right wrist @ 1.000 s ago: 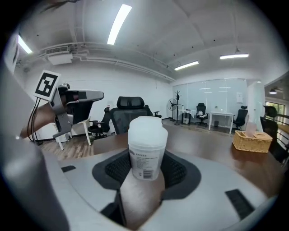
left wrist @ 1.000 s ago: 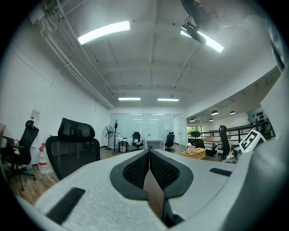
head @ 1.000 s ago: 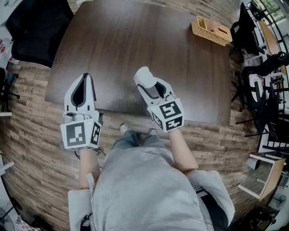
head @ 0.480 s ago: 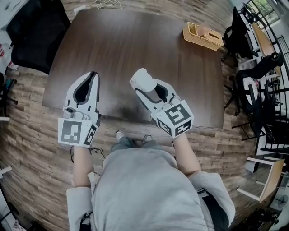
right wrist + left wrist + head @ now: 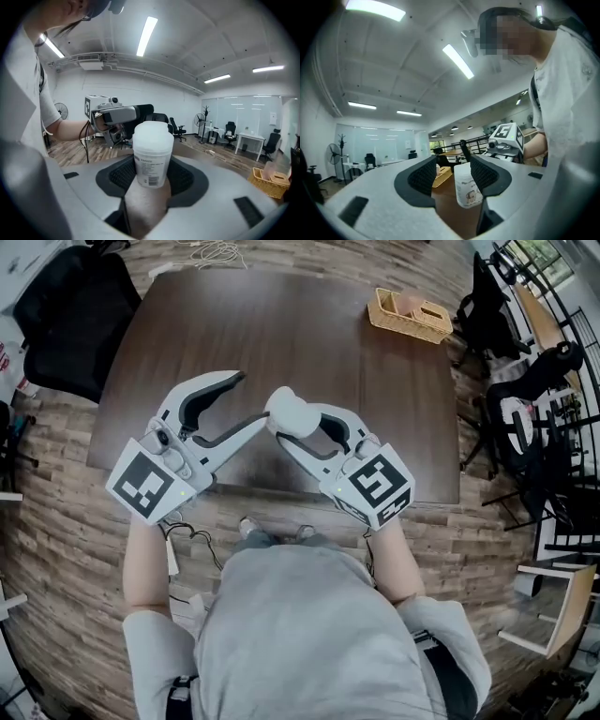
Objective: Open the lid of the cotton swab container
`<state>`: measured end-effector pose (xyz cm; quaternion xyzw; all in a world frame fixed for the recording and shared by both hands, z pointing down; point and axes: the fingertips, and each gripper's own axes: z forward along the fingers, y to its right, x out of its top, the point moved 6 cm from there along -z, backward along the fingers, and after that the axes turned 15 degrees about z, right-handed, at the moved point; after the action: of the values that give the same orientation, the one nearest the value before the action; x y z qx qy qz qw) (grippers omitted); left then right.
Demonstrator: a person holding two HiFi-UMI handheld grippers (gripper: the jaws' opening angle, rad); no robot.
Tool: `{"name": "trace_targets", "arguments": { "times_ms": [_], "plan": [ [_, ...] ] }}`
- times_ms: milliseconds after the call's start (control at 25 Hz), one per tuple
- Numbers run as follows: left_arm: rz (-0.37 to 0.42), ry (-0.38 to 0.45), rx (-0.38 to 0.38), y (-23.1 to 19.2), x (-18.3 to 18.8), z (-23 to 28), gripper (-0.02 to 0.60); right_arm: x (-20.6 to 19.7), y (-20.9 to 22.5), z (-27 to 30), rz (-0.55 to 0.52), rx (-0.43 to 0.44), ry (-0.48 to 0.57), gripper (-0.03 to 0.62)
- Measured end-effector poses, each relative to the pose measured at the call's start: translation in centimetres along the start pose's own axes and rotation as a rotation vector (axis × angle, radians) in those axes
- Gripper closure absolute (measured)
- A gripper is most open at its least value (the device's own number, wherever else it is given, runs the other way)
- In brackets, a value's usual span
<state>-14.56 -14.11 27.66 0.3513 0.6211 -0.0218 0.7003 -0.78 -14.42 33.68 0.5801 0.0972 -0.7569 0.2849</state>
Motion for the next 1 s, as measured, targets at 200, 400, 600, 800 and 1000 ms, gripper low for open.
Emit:
{"name": "trace_targets", "arguments": {
  "times_ms": [200, 400, 600, 800, 1000],
  "plan": [
    [0.039, 0.028, -0.201, 1.2, 1.4, 2.1, 0.331, 0.6, -0.5, -1.2, -0.033, 0.020, -0.002, 0.395],
    [0.104, 0.009, -0.350, 2.8, 1.8, 3.2, 0.313, 0.5, -1.3, -2.2, -0.057, 0.044, 0.000, 0.396],
    [0.166, -0.027, -0.432, 4.1, 1.8, 3.6, 0.313, 0.6, -2.5, -2.5, -0.089, 0.071, 0.001, 0.396],
    [0.123, 0.000, -0.450, 4.2, 2.3, 3.4, 0.314, 0.6, -2.9, -2.9, -0.124, 0.078, 0.001, 0.396],
    [0.052, -0.012, -0.482, 4.2, 2.8, 3.4, 0.321, 0.7, -3.0, -3.5, -0.153, 0.097, 0.011, 0.396]
  ]
}}
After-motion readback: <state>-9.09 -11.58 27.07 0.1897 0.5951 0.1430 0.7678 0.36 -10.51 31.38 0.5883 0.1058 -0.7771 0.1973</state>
